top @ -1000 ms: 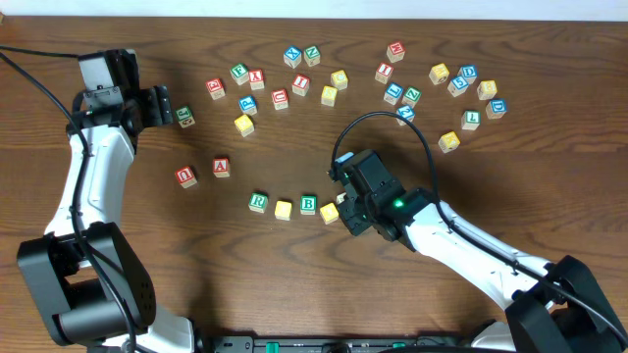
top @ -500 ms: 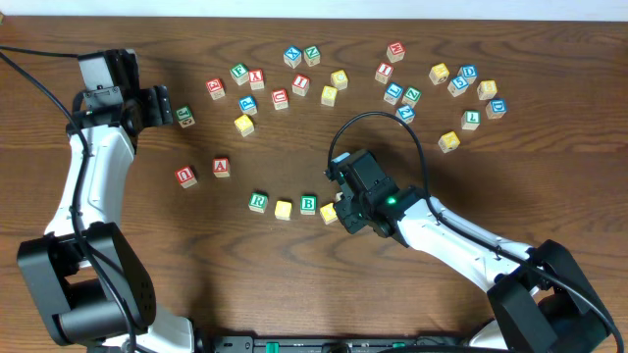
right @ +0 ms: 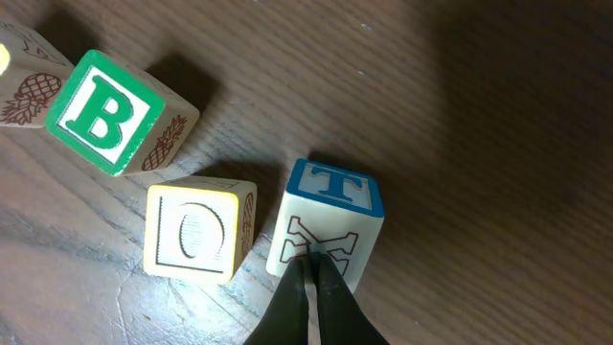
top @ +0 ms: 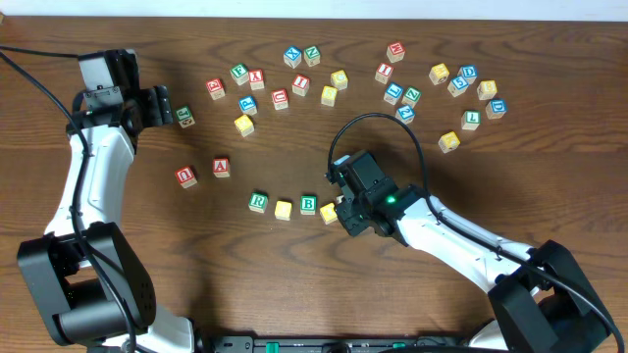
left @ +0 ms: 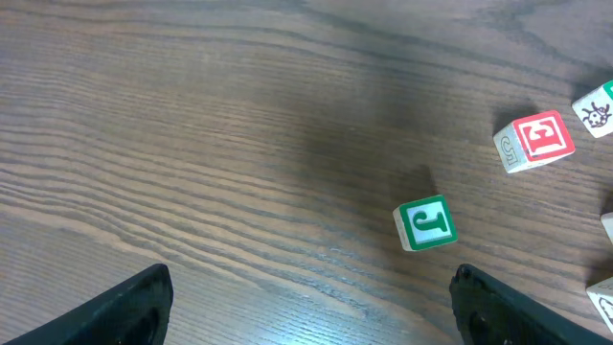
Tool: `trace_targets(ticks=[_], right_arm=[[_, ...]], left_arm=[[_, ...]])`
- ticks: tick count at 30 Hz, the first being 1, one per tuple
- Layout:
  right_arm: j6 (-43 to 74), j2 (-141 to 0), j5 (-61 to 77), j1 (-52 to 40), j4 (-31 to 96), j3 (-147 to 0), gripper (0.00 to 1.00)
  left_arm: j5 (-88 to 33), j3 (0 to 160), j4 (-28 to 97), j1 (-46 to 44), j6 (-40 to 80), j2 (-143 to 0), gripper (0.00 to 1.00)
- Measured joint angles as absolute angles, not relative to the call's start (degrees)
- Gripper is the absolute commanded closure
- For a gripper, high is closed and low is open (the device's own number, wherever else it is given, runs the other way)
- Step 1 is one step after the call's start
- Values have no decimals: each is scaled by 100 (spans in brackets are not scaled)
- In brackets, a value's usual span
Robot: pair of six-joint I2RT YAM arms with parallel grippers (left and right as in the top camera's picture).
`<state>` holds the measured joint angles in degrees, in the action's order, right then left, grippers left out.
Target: Spell out ROBOT
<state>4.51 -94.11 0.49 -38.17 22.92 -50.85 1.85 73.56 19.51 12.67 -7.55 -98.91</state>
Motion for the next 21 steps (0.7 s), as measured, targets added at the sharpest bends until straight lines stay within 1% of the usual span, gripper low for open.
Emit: trace_targets(ticks=[21], right_arm=[[423, -9358, 62, -3822, 2261, -4995, 99]], left_arm=[[185, 7356, 1951, 1267, -755, -9891, 9]])
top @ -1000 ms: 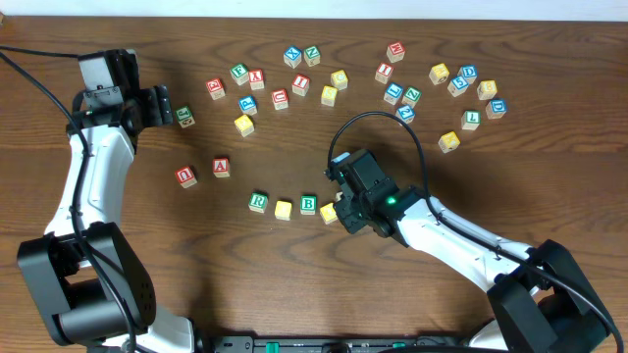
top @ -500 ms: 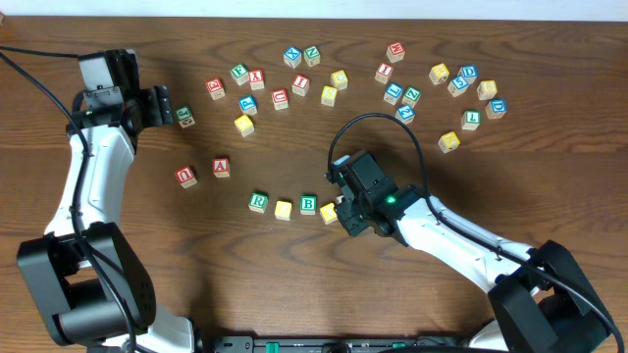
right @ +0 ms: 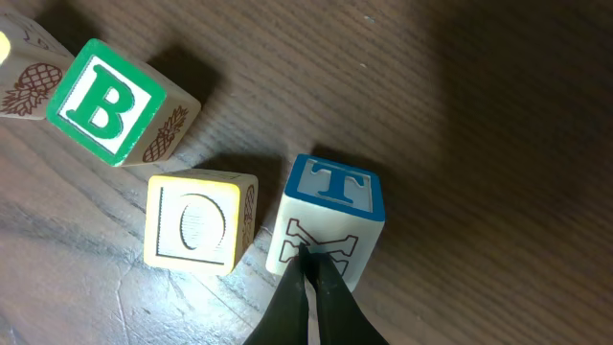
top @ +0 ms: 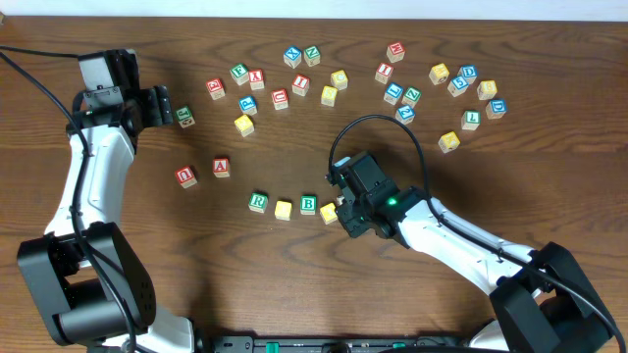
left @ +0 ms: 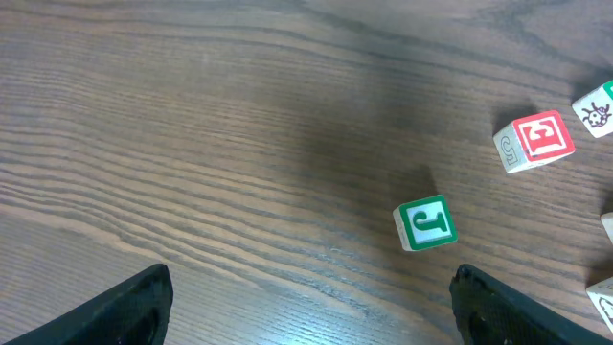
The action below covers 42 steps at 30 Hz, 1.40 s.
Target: Spell out ROBOT
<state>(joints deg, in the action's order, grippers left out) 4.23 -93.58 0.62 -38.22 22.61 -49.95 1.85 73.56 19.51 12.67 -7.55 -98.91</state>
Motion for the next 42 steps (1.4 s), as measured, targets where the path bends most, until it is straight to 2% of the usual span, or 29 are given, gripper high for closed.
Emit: trace_targets(ticks=[17, 23, 35, 42], right_arm=[[338, -9461, 16, -3820, 2233, -4683, 99], [401, -9174, -248, -3817, 2320, -5109, 99], [2036, -9327, -626, -3942, 2449, -5336, 99], [2443, -9701, -663, -4021, 2274, -5301, 99]], left_arm=[[185, 7356, 1951, 1267, -755, -9891, 9], [185, 7356, 1949, 1267, -755, -9891, 9], [185, 7356, 1949, 1267, -755, -9891, 9], [185, 7356, 1951, 1267, -755, -9891, 9]])
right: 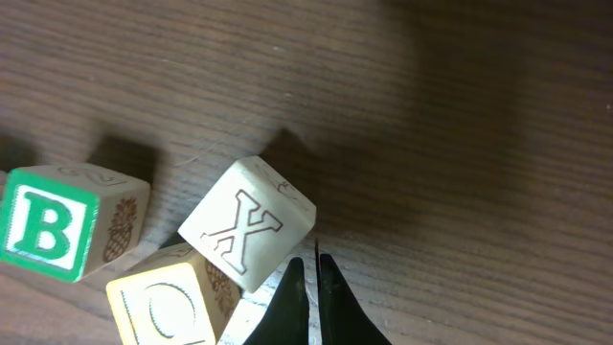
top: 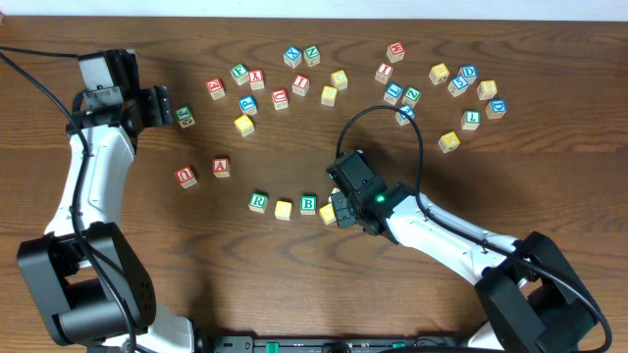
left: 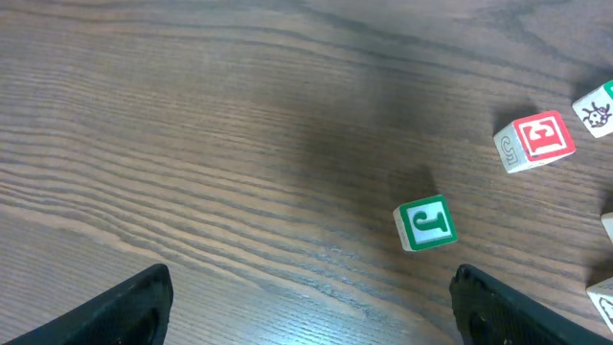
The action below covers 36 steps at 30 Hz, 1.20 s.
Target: Spell out ROBOT
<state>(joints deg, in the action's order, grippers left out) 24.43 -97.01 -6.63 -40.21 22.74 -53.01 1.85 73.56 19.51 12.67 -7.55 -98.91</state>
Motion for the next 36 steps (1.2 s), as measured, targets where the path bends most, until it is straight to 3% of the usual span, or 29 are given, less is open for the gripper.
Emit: trace_targets(ticks=[36], right_arm=[[2829, -9638, -666, -4045, 1881, -5299, 99]], left_arm=[[185, 7356, 1951, 1267, -755, -9891, 9]])
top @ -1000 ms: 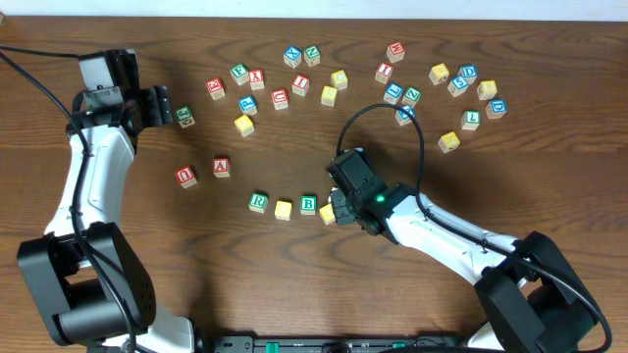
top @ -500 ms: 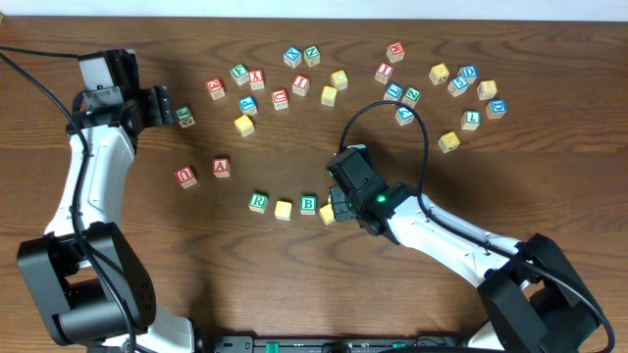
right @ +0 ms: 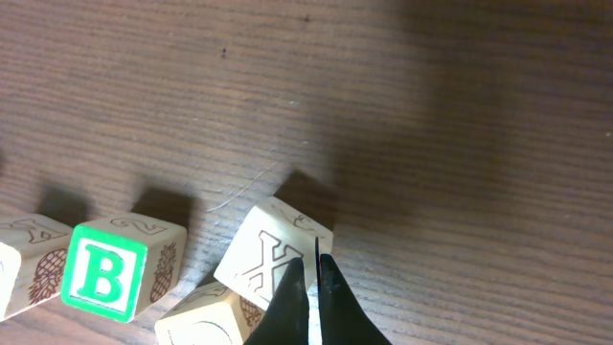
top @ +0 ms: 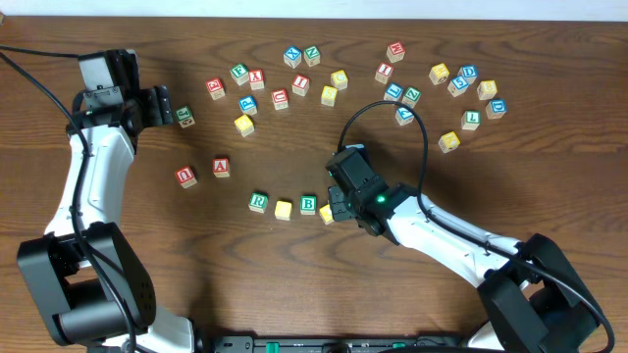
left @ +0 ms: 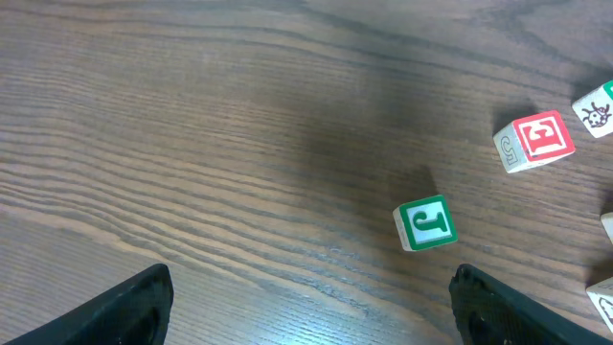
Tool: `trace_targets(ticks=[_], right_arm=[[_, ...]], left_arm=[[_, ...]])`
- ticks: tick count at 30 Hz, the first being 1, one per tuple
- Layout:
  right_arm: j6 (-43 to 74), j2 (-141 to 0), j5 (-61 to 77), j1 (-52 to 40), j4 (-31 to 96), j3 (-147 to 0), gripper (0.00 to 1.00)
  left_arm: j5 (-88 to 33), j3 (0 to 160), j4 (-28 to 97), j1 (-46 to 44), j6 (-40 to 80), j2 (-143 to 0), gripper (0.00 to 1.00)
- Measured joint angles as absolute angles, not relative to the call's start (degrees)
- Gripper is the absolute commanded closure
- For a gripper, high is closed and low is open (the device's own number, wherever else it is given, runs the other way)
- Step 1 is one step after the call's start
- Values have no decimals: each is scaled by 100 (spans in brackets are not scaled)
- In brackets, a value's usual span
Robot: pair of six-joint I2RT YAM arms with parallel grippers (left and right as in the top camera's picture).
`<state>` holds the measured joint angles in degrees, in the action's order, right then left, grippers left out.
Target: Spell out ROBOT
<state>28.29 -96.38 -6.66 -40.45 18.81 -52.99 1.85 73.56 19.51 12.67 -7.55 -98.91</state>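
A row of blocks lies mid-table: green R [top: 257, 202], yellow O [top: 284, 209], green B [top: 308, 205] and a second yellow O [top: 326, 213]. In the right wrist view the B [right: 103, 275] and that O [right: 196, 316] sit left of a block showing an X face [right: 263, 254], turned diagonally with a corner against the O; no T face shows. My right gripper [right: 310, 259] is shut with nothing in it, its tips at the X block's right edge. It hides that block in the overhead view. My left gripper [left: 311, 292] hangs open at the far left, near a green J block [left: 426, 223].
Several loose letter blocks are scattered across the back of the table, from a red one [top: 216, 87] to a blue one [top: 497, 106]. A red A [top: 221, 167] and a red U [top: 185, 176] lie left of the row. The right arm's cable [top: 378, 116] loops above it.
My shut right gripper has shifted a little toward the back of the table. In its view the X block and the B now sit lower and further right. The left arm is unchanged.
At first a block with a blue T face stood beside the second O, my shut right fingertips against its X side. It stood the same 2.6 s ago. By 1.2 s ago it was turned, X face showing and T hidden. It remains so.
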Motion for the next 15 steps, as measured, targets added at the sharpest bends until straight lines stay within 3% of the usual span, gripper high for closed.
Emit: trace_targets(ticks=[15], right_arm=[[2829, -9638, -753, -4101, 1890, -5297, 99]], left_arm=[[185, 7356, 1951, 1267, -755, -9891, 9]])
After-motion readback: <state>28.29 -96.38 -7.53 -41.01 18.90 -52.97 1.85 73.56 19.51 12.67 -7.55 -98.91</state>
